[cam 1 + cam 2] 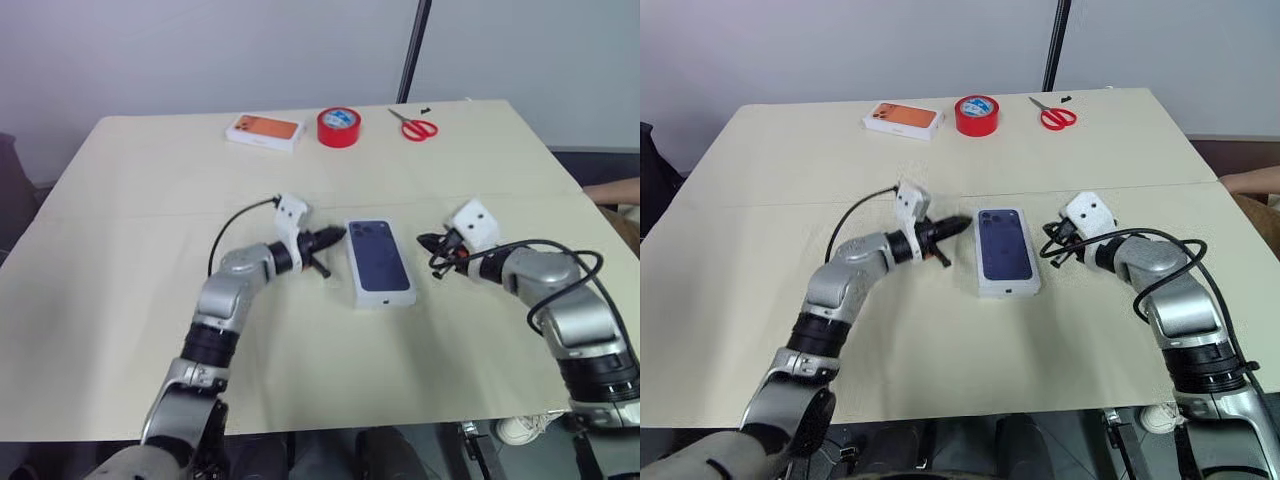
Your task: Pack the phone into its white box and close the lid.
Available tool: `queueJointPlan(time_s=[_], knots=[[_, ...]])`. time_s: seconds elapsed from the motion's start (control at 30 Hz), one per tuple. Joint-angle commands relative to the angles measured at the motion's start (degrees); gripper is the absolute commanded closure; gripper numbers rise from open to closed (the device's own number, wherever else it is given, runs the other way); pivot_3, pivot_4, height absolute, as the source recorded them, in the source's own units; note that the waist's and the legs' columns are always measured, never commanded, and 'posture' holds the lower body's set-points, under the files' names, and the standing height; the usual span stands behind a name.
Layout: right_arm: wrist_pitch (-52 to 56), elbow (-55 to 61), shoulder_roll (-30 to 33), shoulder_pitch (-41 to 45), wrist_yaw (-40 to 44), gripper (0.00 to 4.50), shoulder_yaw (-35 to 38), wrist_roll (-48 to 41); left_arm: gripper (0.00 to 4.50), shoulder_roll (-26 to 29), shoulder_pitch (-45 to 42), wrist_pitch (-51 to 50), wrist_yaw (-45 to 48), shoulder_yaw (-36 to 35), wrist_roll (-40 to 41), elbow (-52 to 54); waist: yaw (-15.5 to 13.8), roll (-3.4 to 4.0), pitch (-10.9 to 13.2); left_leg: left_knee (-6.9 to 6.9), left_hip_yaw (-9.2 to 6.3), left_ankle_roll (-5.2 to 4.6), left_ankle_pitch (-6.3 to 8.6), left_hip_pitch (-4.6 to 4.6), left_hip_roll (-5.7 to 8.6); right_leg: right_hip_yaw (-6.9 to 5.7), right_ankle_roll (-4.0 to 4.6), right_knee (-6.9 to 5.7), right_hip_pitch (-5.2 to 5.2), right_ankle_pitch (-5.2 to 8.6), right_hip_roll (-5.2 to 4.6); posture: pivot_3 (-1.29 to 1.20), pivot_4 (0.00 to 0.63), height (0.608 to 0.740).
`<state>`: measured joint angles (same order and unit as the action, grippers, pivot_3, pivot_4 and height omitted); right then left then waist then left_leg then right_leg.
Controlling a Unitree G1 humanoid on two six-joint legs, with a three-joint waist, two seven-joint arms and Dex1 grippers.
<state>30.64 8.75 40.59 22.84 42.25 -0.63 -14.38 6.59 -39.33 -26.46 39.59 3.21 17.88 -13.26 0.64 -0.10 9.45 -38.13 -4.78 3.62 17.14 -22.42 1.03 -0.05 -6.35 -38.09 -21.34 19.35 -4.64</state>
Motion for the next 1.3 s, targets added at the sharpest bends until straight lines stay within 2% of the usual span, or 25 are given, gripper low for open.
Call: queueJointPlan(time_s=[0.03, 0.13, 0.23, 0.43, 0.67, 0.87, 0.9, 1.0, 1.03, 1.13, 1.2, 1.23, 1.3], knots=[[0.0, 5.0, -0.9, -1.4, 2.7, 4.45, -1.4, -2.2, 4.5, -1.5, -0.2, 2.0, 0.2, 3.3, -2.1, -2.7, 0.1, 0.0, 0.0, 0.0, 0.0, 0.0, 0.0, 0.0, 0.0, 0.0, 0.0, 0.0, 0.01, 0.0, 0.0, 0.0, 0.15, 0.74], [0.8, 8.1, 0.5, -4.7, 5.3, 4.45, -4.7, -1.3, 4.5, -2.5, 0.7, 2.9, 1.0, 6.1, -3.8, -3.6, 0.1, 0.0, 0.0, 0.0, 0.0, 0.0, 0.0, 0.01, 0.01, 0.01, 0.0, -0.02, -0.01, 0.0, -0.01, 0.0, 0.15, 0.74], [-0.5, 9.3, 3.2, -8.1, 6.1, 4.45, -9.0, 3.1, 4.5, -1.9, 2.7, 2.5, 1.7, 9.1, -5.6, -3.5, 0.1, -0.01, 0.0, -0.01, 0.01, 0.0, 0.0, 0.0, 0.02, 0.02, 0.0, -0.03, -0.02, 0.0, -0.01, 0.0, 0.15, 0.74], [-2.0, 8.9, 4.3, -10.3, 5.2, 4.45, -11.9, 7.8, 4.5, 0.4, 6.7, 1.3, 3.4, 10.8, -6.2, -1.0, 0.1, -0.07, -0.1, -0.01, -0.03, -0.01, 0.0, 0.2, 0.01, 0.02, 0.0, -0.02, 0.22, 0.0, 0.0, 0.0, 0.15, 0.74], [-1.2, 4.9, -0.3, -4.7, 1.6, 4.45, -7.7, 6.6, 4.5, -0.1, 5.1, 0.3, 2.1, 8.1, -4.7, -1.5, 0.1, -0.19, -0.2, 0.08, -0.03, -0.09, 0.05, 0.73, 0.0, 0.03, -0.01, 0.05, 0.69, 0.01, 0.0, 0.0, 0.15, 0.74], [-0.5, 0.0, -5.3, 1.9, -4.4, 4.45, -1.8, 4.7, 4.5, 0.2, 3.3, -2.7, 0.8, 3.6, -1.5, -1.2, 0.1, -0.2, -0.1, 0.07, -0.03, -0.02, 0.01, 0.48, 0.02, 0.03, -0.02, 0.04, 0.45, 0.02, -0.03, 0.0, 0.15, 0.74], [1.5, 0.0, -6.5, 2.6, -4.2, 4.49, 0.2, 2.0, 4.25, 1.1, 3.0, -3.8, 1.5, 2.1, -0.2, -0.9, 0.2, -0.2, -0.1, 0.06, -0.02, -0.01, 0.0, 0.35, 0.02, 0.04, -0.02, 0.0, 0.29, 0.02, -0.03, 0.0, 0.15, 0.74], [4.9, 2.3, -6.8, 1.7, -1.1, 3.62, 2.9, -3.2, 3.19, 5.7, 3.4, -3.2, 3.5, 0.2, 0.2, 0.9, 0.3, -0.19, -0.1, 0.03, -0.03, 0.05, -0.03, 0.08, -0.01, 0.02, -0.02, -0.09, -0.01, 0.01, 0.0, 0.0, 0.15, 0.74], [4.3, 2.7, -6.2, 0.9, -0.9, 3.1, 2.8, -2.8, 2.65, 7.0, 3.5, -2.3, 3.1, -0.8, 0.1, 1.1, 0.3, -0.19, -0.1, 0.04, -0.04, 0.05, -0.03, 0.08, -0.02, 0.01, -0.02, -0.08, -0.01, 0.01, 0.01, 0.0, 0.15, 0.74], [1.5, 3.9, -4.0, -3.8, 1.4, 1.58, 6.3, -4.2, 1.17, 16.1, 7.4, 0.1, 7.0, -5.0, 0.4, 3.3, 0.3, -0.18, -0.1, 0.05, -0.04, 0.04, -0.03, 0.07, -0.02, 0.01, -0.02, -0.04, -0.01, 0.01, 0.0, 0.0, 0.15, 0.74], [-0.1, 4.1, -3.0, -5.8, 2.5, 0.56, 7.8, -5.0, 0.18, 19.1, 9.7, 0.7, 8.5, -6.2, 1.2, 4.6, 0.3, -0.12, -0.1, 0.09, -0.01, 0.04, -0.02, 0.07, -0.02, 0.04, -0.02, -0.03, -0.02, 0.01, -0.02, 0.0, 0.15, 0.74], [-1.2, 3.6, -2.6, -6.9, 3.3, 0.05, 8.6, -5.4, 0.0, 21.1, 12.3, 1.2, 9.7, -7.0, 1.4, 5.8, 0.3, -0.1, -0.1, 0.09, 0.0, 0.04, -0.02, 0.07, -0.01, 0.04, -0.02, -0.03, -0.02, 0.01, -0.05, 0.0, 0.15, 0.74], [-3.4, 3.4, -1.6, -9.4, 5.5, 0.01, 10.3, -6.5, 0.0, 24.6, 17.9, 0.2, 11.6, -9.5, 3.0, 9.0, 0.3, -0.1, -0.1, 0.06, 0.0, 0.03, -0.01, 0.08, 0.0, 0.05, -0.02, -0.03, 0.02, 0.01, -0.07, 0.0, 0.15, 0.74]])
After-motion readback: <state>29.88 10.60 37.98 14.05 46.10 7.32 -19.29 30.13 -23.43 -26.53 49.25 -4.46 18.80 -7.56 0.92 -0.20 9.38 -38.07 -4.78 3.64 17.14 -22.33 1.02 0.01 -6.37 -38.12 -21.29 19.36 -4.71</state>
